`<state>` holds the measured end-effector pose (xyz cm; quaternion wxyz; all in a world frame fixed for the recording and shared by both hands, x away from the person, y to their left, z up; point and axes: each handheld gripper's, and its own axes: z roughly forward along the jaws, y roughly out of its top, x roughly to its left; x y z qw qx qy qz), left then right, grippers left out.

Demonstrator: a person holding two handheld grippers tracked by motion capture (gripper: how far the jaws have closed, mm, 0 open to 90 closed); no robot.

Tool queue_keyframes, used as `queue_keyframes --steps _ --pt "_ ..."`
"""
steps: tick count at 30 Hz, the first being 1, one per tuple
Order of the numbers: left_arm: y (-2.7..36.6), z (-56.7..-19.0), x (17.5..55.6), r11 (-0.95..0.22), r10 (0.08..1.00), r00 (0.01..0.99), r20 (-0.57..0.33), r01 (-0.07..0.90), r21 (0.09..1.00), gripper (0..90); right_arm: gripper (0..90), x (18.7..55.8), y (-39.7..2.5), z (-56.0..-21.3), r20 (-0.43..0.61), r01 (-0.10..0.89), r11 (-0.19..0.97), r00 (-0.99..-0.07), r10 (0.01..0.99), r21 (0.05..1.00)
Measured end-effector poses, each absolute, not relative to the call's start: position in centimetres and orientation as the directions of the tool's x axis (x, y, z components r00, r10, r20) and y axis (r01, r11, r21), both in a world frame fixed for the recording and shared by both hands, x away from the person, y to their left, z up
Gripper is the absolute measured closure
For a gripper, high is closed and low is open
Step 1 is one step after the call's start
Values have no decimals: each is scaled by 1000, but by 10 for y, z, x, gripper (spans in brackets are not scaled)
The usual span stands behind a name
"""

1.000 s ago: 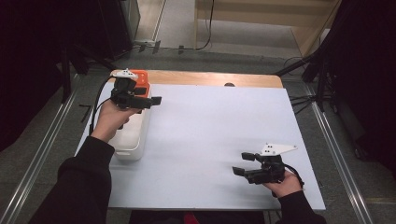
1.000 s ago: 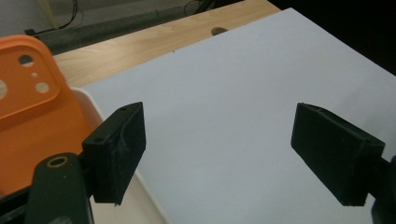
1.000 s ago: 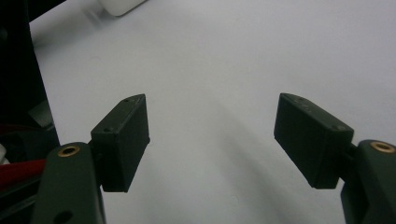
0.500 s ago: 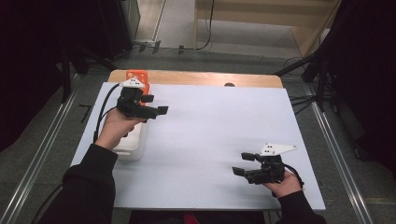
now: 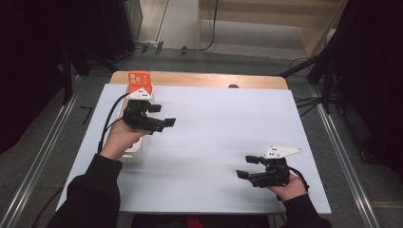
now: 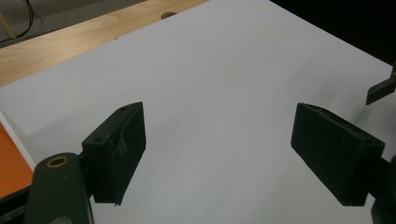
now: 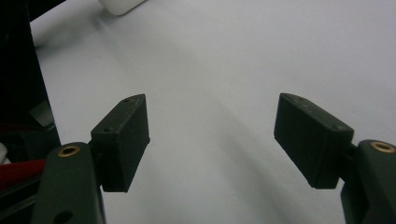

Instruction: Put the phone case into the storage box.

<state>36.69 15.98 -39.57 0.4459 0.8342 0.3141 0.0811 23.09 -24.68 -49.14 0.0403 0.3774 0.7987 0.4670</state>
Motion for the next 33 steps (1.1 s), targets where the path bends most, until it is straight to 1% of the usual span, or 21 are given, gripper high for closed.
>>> queue_keyframes --steps 8,15,19,33 --pt "162 -402 354 -404 584 798 -148 444 800 180 254 230 -247 -491 289 564 280 -714 637 777" --pt "162 -406 341 -429 568 813 -125 423 798 180 253 231 -247 -491 287 561 280 -716 637 779" --pt "164 -407 334 -408 552 822 -142 415 813 180 254 231 -247 -491 288 563 280 -715 637 777" --pt "165 -413 313 -417 527 842 -115 374 829 180 254 231 -247 -491 290 567 281 -713 638 775"
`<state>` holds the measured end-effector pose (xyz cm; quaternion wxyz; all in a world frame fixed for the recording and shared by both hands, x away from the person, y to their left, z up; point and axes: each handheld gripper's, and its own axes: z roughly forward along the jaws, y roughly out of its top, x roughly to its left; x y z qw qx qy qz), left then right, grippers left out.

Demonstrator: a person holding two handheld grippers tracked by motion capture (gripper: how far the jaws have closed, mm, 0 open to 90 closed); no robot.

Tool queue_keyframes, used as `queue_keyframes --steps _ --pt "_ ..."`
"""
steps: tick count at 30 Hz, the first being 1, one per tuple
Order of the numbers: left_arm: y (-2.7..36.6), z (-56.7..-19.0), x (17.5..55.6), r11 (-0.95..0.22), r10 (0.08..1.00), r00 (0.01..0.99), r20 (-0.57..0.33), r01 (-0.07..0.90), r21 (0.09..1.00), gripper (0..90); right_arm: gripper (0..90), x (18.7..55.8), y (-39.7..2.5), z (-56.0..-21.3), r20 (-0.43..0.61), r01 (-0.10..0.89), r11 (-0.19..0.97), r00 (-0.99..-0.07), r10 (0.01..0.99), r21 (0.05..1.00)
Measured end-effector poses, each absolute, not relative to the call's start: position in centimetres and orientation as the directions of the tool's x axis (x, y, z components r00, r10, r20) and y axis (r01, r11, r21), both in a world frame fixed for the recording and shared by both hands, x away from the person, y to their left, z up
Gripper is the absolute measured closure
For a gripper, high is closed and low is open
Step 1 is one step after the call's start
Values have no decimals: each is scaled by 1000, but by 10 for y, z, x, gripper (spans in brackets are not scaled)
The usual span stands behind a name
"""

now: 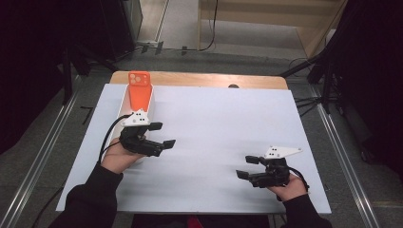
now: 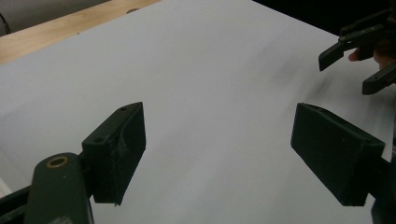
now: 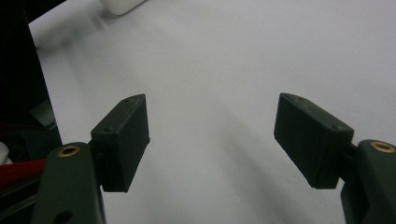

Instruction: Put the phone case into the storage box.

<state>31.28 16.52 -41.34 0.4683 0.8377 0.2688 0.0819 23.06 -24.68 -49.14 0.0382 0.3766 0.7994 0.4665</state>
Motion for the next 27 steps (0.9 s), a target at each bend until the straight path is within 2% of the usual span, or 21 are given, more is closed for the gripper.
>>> queue_keyframes --steps 7,19,27 --pt "164 -419 304 -441 532 843 -79 355 824 180 253 231 -247 -492 292 569 279 -711 639 774" --pt "165 -428 295 -431 516 849 -109 368 824 179 254 231 -247 -492 294 570 279 -711 639 773" --pt "165 -436 290 -443 513 854 -87 350 825 179 254 231 -247 -492 296 573 278 -709 640 771"
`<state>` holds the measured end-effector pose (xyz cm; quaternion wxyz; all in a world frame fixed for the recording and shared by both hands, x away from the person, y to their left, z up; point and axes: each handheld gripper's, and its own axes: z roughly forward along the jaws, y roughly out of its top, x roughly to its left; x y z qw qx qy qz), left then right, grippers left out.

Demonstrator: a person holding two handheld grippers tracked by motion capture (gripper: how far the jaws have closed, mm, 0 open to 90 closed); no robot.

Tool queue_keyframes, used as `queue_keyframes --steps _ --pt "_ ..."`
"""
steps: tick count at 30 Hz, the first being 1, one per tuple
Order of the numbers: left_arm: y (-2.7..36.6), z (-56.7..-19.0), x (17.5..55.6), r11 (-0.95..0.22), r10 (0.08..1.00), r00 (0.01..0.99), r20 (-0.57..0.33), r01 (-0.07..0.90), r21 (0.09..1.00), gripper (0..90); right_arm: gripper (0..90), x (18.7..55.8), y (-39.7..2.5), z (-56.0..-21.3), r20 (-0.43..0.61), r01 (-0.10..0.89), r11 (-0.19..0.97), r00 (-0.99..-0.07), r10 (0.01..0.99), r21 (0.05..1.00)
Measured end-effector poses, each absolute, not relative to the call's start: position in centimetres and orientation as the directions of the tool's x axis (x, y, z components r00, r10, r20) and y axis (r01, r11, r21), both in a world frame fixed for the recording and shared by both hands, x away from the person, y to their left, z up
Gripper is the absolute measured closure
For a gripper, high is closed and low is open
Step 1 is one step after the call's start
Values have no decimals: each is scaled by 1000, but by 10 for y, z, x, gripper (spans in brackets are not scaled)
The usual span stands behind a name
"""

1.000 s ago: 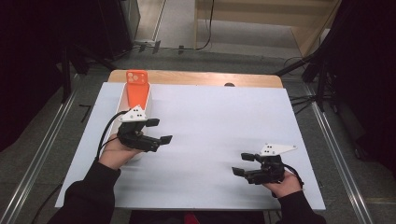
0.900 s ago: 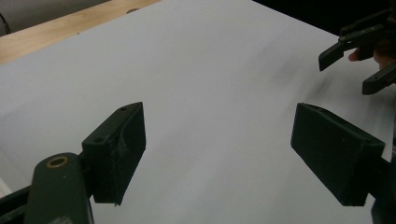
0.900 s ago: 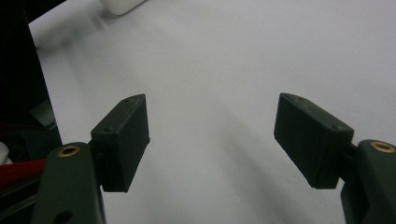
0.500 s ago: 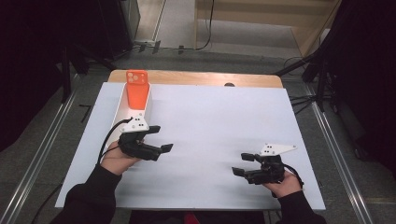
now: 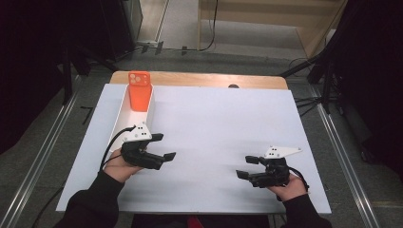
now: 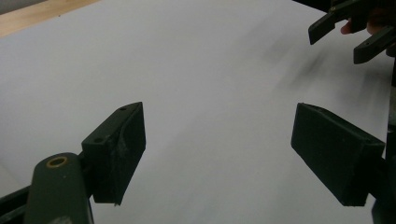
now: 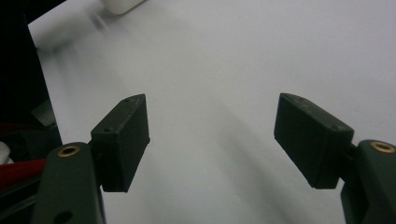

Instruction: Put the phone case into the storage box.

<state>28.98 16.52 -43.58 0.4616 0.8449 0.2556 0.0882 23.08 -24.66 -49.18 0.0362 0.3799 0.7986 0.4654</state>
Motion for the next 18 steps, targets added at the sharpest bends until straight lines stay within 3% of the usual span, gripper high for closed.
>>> queue_keyframes --steps 18 --pt "164 -450 276 -475 480 876 -50 308 824 179 254 231 -246 -492 292 571 284 -713 638 770"
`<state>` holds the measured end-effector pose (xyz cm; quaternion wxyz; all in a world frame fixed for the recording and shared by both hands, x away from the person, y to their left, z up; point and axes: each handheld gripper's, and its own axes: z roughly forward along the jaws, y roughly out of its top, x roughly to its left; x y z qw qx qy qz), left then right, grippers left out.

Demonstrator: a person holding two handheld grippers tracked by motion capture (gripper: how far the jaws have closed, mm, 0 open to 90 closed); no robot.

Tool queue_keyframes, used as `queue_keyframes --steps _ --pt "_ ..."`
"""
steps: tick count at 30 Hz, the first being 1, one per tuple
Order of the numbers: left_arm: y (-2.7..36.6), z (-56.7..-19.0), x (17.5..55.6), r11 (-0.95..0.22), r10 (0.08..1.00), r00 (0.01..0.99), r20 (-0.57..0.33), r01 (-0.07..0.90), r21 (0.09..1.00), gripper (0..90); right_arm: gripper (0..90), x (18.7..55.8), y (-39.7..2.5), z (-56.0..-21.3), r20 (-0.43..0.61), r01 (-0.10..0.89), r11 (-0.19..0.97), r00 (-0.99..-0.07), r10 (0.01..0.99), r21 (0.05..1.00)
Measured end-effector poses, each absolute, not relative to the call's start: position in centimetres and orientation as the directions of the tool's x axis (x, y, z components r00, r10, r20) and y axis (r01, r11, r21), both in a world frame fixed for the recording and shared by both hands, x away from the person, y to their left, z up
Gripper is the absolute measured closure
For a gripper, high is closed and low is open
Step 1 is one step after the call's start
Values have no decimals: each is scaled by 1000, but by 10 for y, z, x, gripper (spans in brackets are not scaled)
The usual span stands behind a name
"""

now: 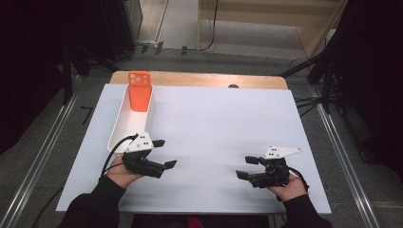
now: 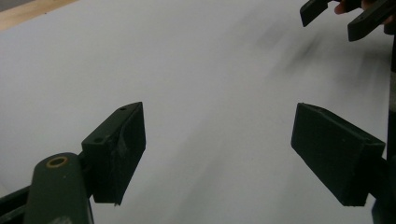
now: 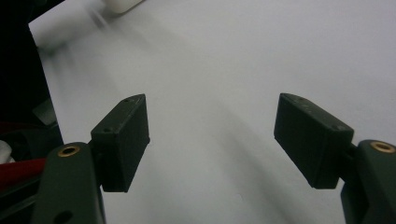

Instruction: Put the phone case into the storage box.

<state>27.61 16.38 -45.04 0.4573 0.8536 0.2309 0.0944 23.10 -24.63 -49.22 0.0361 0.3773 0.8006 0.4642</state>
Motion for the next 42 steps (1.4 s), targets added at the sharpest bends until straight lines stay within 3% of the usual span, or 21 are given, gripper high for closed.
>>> queue_keyframes --steps 42 --pt "166 -469 265 -519 452 891 -47 306 798 179 254 231 -245 -493 296 566 289 -722 625 772"
